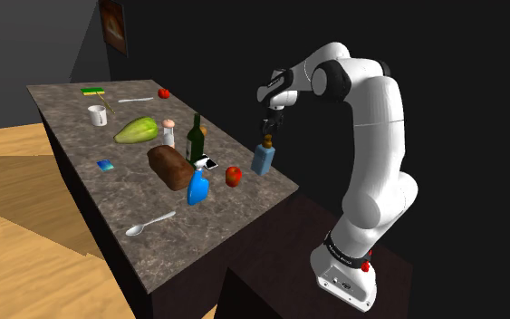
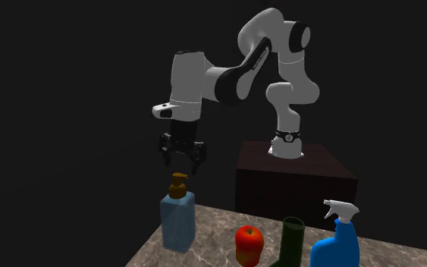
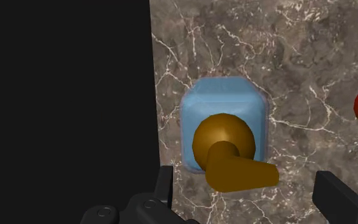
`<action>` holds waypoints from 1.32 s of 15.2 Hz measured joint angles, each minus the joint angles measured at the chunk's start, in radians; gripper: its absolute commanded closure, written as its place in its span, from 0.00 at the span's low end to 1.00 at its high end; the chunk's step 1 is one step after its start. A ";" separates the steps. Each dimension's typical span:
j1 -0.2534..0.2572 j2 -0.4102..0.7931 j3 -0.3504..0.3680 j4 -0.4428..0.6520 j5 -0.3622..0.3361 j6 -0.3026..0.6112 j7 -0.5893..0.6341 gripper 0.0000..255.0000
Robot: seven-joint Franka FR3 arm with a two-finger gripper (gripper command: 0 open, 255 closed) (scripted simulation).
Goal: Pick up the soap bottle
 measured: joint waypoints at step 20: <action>-0.007 0.038 0.008 -0.003 0.011 0.040 -0.003 1.00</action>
